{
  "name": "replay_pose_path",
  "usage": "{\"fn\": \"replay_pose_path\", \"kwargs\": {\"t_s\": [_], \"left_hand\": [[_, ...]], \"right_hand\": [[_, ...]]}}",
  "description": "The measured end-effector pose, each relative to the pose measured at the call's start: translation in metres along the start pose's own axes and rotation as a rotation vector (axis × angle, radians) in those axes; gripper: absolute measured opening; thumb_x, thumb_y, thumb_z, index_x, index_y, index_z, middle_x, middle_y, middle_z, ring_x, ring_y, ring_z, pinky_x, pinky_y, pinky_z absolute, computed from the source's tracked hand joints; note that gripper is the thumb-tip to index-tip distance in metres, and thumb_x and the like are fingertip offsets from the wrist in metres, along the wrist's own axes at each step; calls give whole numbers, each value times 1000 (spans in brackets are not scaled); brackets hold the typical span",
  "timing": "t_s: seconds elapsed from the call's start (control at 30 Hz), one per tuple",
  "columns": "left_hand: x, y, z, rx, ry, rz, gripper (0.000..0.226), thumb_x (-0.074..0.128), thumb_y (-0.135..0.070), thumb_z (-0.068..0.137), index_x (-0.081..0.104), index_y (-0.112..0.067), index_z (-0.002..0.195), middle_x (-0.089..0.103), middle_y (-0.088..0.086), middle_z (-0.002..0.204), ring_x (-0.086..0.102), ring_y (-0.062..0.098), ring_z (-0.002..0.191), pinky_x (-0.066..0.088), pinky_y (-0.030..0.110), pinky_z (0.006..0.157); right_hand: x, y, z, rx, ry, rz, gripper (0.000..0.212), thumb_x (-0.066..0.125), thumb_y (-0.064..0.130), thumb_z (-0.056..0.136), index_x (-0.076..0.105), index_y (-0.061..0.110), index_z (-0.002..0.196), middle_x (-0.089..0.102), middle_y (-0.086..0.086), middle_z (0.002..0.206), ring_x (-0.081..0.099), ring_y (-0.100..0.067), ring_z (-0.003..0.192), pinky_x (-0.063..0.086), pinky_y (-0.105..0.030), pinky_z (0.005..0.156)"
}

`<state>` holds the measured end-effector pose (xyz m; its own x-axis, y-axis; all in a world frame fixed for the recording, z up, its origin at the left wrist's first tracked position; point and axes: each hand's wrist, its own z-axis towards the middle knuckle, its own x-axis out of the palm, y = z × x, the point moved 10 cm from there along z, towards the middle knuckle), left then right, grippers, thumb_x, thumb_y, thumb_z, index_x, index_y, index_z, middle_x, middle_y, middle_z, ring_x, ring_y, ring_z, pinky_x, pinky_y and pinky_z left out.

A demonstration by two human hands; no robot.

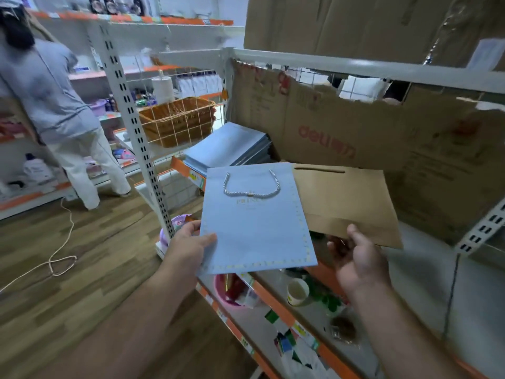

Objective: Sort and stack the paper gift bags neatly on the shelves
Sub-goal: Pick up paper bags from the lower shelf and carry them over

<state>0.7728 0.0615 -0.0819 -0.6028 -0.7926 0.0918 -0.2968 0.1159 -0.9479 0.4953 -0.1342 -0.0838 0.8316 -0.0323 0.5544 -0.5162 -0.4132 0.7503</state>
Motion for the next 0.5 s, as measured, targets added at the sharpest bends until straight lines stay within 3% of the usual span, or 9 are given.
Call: {"fn": "replay_pose_path", "kwargs": {"t_s": [0.13,0.27,0.37,0.5], "left_hand": [[6,-25,42,10,-7,56,16,59,0,97,60,-14,104,72,10,101,70,34,83,57,42,69],[7,-35,77,-3,-13,81,15,57,-1,99,59,-16,98,70,9,98,68,31,79,56,37,57],[7,-38,104,-12,3,80,15,57,-1,99,59,-15,107,71,8,98,69,26,75,53,30,45],[6,-42,152,-38,57,58,20,58,0,98,60,-13,112,74,7,96,73,24,67,56,33,48]], "right_hand": [[27,-11,37,27,-38,23,13,58,9,98,63,21,94,70,0,78,64,-14,66,52,-22,46],[41,-30,64,60,-74,49,11,58,11,98,64,20,94,71,0,73,65,-14,66,52,-22,46],[50,-45,81,58,-105,70,12,58,13,98,64,20,104,73,0,77,68,-12,61,52,-22,46],[63,-62,104,23,-175,102,27,58,15,98,60,16,125,69,-5,95,67,-15,69,53,-22,46]]}}
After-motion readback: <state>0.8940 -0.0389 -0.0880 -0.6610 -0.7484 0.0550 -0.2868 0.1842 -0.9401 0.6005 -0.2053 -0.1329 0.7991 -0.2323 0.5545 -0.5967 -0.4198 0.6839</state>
